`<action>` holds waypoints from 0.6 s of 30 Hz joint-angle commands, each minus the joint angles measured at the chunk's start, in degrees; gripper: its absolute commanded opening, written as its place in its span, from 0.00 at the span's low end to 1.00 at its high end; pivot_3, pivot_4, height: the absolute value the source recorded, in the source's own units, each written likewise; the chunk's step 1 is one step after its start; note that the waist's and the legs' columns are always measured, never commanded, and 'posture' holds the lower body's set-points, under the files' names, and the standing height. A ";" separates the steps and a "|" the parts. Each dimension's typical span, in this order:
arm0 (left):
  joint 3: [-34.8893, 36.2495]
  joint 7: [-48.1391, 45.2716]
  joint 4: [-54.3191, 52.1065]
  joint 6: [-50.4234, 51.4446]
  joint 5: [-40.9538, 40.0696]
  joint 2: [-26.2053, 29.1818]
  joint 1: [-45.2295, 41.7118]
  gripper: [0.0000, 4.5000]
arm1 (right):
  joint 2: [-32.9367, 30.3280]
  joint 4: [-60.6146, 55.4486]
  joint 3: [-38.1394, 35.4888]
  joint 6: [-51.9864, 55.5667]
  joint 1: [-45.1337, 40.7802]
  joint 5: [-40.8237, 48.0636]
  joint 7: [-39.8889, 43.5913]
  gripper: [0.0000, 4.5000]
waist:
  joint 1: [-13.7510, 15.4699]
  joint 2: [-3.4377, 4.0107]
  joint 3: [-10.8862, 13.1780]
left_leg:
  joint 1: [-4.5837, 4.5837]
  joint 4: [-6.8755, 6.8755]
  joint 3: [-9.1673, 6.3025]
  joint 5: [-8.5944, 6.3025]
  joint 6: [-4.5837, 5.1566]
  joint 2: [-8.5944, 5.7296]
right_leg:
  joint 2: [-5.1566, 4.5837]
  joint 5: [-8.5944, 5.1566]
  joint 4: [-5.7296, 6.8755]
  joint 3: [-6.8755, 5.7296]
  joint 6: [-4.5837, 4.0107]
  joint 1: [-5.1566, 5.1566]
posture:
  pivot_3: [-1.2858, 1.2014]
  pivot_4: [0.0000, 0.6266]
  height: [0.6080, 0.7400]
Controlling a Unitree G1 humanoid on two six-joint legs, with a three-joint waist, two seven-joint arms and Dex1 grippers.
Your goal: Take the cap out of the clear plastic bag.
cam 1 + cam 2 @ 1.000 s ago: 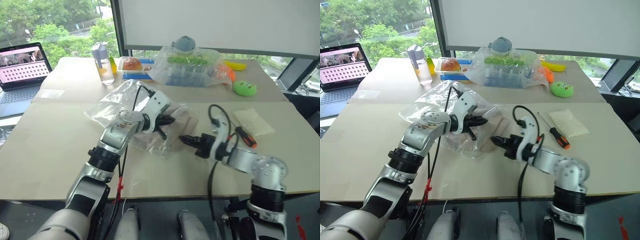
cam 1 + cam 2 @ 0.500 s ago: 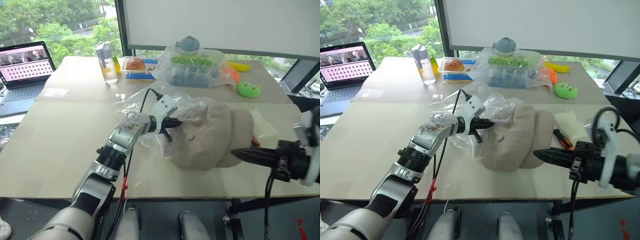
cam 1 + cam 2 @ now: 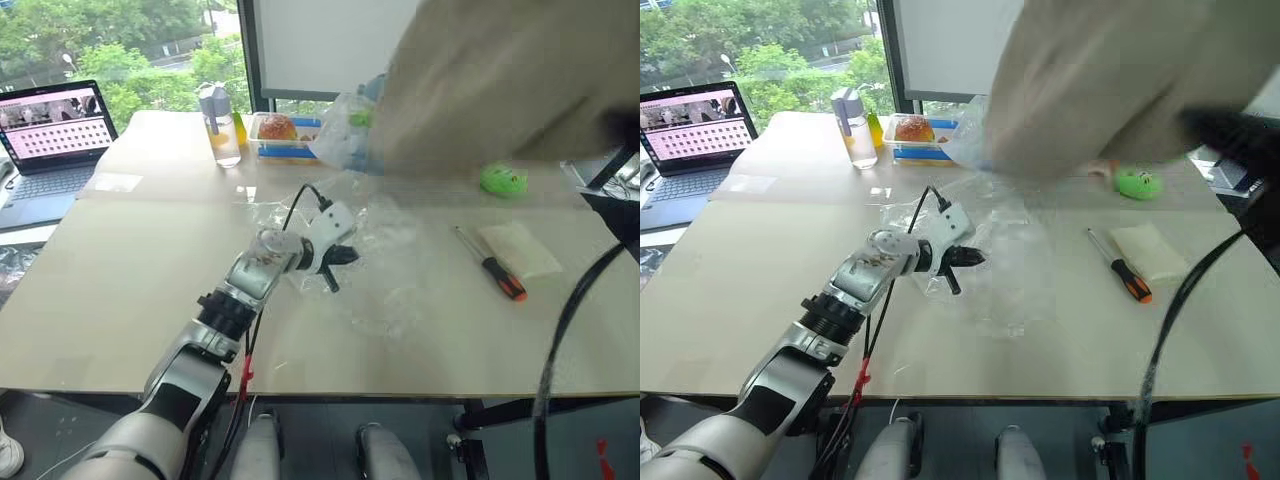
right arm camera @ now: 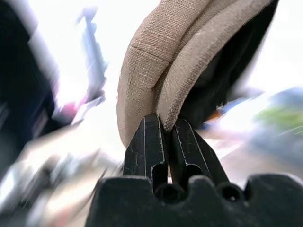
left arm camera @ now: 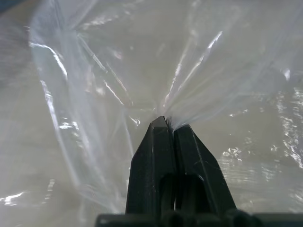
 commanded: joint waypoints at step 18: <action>2.21 0.24 -11.19 4.60 2.23 6.93 6.10 0.00 | 43.60 4.67 31.74 -11.20 6.90 -16.20 -20.52 0.01 | 0.36 0.22 -0.01 | -0.11 -0.17 -0.06 0.26 0.49 0.14 | 0.25 0.21 0.18 0.10 -0.24 -0.10 | 0.52 0.24 1.00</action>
